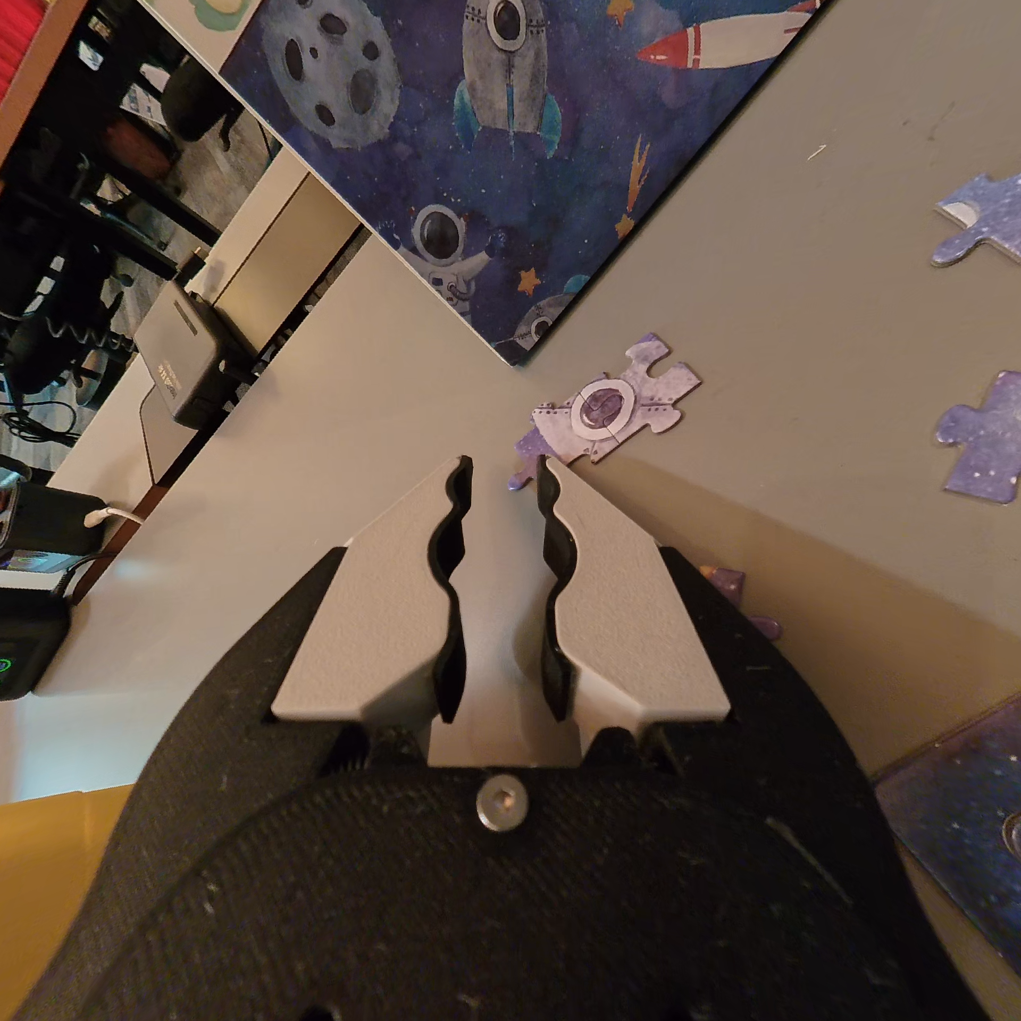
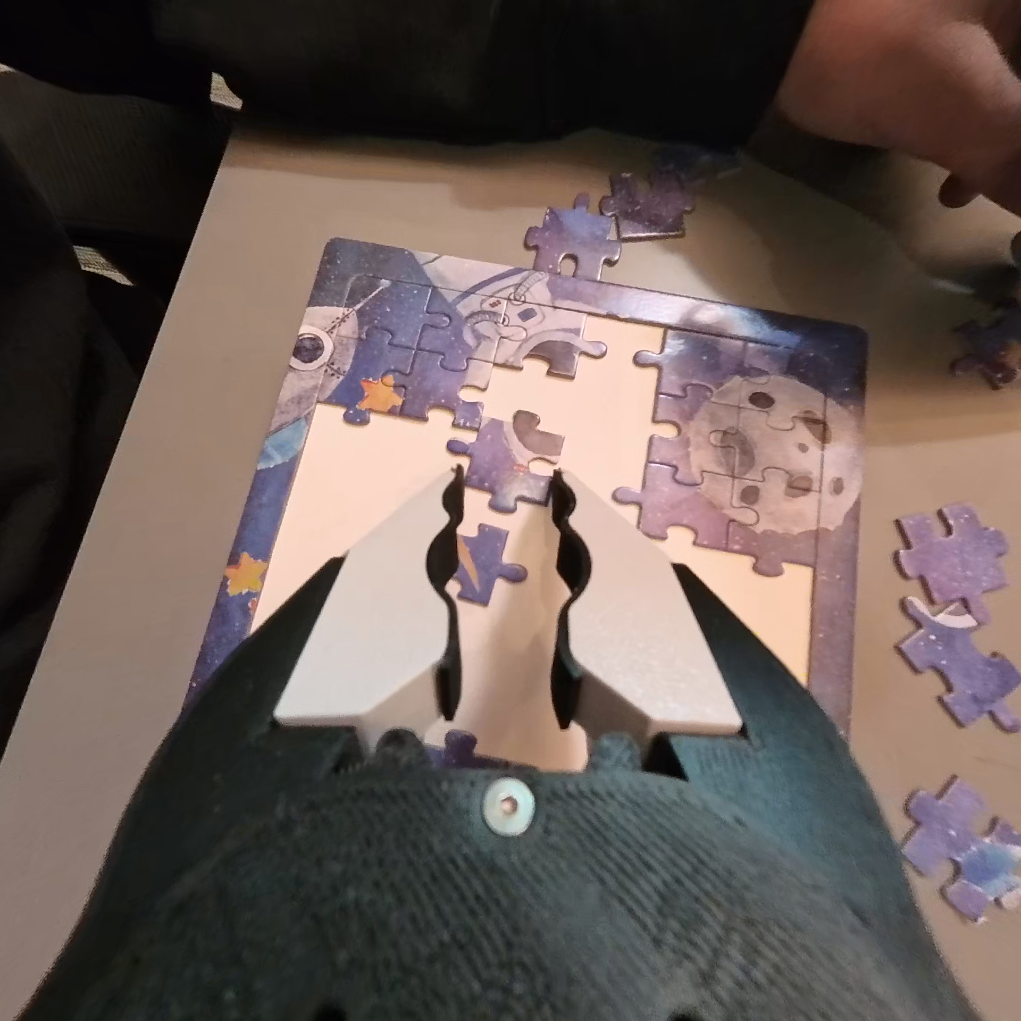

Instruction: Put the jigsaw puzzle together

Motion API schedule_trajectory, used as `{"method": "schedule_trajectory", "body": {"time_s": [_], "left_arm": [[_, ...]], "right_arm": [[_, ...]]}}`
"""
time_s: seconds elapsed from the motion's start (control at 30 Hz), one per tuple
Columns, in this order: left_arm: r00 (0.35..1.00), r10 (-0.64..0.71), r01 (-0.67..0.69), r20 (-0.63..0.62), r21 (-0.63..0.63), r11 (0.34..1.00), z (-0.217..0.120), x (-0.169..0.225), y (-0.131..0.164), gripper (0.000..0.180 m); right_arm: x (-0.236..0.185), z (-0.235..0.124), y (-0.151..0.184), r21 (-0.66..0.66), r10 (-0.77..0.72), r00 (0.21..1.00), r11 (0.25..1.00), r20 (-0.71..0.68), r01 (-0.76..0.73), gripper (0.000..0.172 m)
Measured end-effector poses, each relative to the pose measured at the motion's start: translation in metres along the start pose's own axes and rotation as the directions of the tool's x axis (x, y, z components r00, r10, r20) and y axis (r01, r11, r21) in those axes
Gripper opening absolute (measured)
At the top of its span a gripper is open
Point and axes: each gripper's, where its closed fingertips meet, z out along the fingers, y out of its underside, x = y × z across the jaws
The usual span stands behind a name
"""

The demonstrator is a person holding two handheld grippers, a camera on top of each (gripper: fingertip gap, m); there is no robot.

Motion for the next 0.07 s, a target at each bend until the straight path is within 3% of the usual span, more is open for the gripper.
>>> {"method": "schedule_trajectory", "body": {"time_s": [0.07], "left_arm": [[1.000,0.001,-0.001,0.000,0.000,1.000,0.0004,0.0008,-0.0012,0.024]], "right_arm": [[0.0002,-0.0003,-0.0001,0.005,0.015,1.000,1.000,0.006,-0.015,0.030]]}}
